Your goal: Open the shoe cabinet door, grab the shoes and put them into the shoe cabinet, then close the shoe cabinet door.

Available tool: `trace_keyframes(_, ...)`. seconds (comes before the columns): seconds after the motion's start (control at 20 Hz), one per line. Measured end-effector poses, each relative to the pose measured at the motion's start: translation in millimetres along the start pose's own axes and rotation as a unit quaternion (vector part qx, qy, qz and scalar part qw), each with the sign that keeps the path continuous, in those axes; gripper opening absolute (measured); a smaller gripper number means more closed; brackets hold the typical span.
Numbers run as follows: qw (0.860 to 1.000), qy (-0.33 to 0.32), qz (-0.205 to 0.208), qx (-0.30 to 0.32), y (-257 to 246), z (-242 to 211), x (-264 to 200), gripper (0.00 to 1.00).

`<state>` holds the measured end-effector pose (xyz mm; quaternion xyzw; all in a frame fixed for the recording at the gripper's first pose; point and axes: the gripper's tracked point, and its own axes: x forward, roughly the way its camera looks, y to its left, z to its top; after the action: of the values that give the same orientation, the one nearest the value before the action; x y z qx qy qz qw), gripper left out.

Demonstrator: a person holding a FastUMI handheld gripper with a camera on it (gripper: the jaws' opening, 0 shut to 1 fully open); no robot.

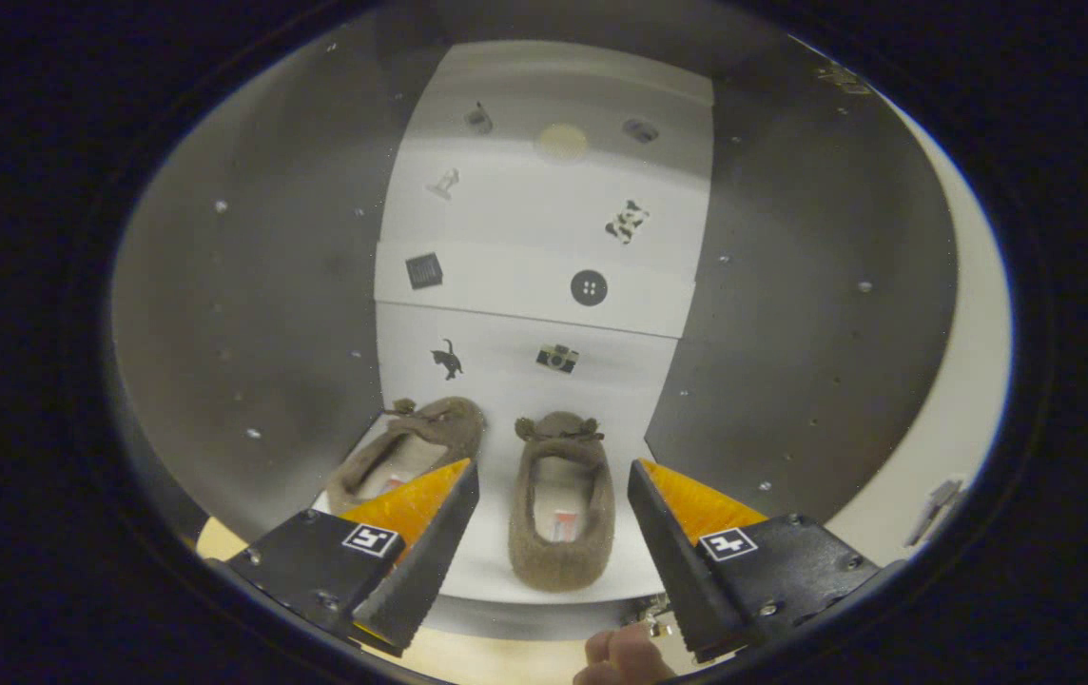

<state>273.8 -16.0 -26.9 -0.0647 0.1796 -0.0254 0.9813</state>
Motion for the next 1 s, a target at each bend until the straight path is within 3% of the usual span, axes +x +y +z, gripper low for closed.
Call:
trace_keyframes(0.3,0.998,-0.056,0.007,-0.005,-20,1,-124,1.00)
trace_keyframes(0.4,0.996,-0.085,0.027,-0.003,-23,-5,-175,1.00)
trace_keyframes(0.75,0.987,-0.142,0.070,0.010,-54,-63,-341,1.00)
trace_keyframes(0.9,0.982,-0.159,0.100,0.000,-66,-85,-389,1.00)
trace_keyframes(1.0,0.980,-0.175,0.095,0.007,-88,-97,-411,1.00)
